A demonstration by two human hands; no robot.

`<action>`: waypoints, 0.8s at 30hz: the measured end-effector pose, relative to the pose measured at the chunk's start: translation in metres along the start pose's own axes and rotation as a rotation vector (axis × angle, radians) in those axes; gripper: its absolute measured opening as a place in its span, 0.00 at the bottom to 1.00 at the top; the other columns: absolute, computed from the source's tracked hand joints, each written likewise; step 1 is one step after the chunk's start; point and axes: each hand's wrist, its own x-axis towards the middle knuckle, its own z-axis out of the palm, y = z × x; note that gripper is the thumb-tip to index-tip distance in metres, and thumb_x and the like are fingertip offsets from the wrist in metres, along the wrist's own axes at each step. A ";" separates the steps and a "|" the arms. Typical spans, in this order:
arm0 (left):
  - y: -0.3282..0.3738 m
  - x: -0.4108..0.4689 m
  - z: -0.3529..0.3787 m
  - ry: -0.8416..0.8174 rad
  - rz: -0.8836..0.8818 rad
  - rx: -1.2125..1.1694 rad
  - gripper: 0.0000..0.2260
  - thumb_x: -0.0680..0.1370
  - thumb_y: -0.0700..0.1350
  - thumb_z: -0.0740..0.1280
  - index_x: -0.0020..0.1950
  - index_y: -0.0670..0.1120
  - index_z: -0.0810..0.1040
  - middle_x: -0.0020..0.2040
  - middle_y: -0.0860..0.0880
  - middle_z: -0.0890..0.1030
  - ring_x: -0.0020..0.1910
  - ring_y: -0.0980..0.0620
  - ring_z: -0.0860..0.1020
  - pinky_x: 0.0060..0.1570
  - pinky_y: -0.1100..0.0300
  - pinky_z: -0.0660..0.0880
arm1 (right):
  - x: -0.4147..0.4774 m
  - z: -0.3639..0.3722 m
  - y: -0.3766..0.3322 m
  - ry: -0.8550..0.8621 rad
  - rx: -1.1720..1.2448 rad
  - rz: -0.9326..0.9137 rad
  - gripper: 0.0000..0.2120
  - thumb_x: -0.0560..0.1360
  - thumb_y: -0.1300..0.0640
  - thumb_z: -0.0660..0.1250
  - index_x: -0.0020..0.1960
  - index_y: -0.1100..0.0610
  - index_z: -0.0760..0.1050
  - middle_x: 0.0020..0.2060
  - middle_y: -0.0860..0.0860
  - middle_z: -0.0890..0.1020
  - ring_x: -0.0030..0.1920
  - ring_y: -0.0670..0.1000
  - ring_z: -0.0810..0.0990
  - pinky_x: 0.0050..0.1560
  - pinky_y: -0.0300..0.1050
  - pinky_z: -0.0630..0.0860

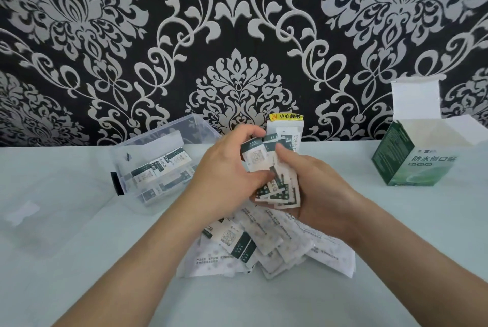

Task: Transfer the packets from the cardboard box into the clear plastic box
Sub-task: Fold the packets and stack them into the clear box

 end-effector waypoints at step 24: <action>-0.005 0.006 -0.020 -0.053 -0.245 -0.486 0.18 0.68 0.34 0.76 0.53 0.50 0.81 0.45 0.48 0.86 0.45 0.49 0.85 0.44 0.53 0.81 | -0.001 0.000 -0.002 0.089 -0.065 0.081 0.16 0.80 0.49 0.61 0.58 0.59 0.77 0.47 0.60 0.86 0.43 0.57 0.85 0.32 0.45 0.81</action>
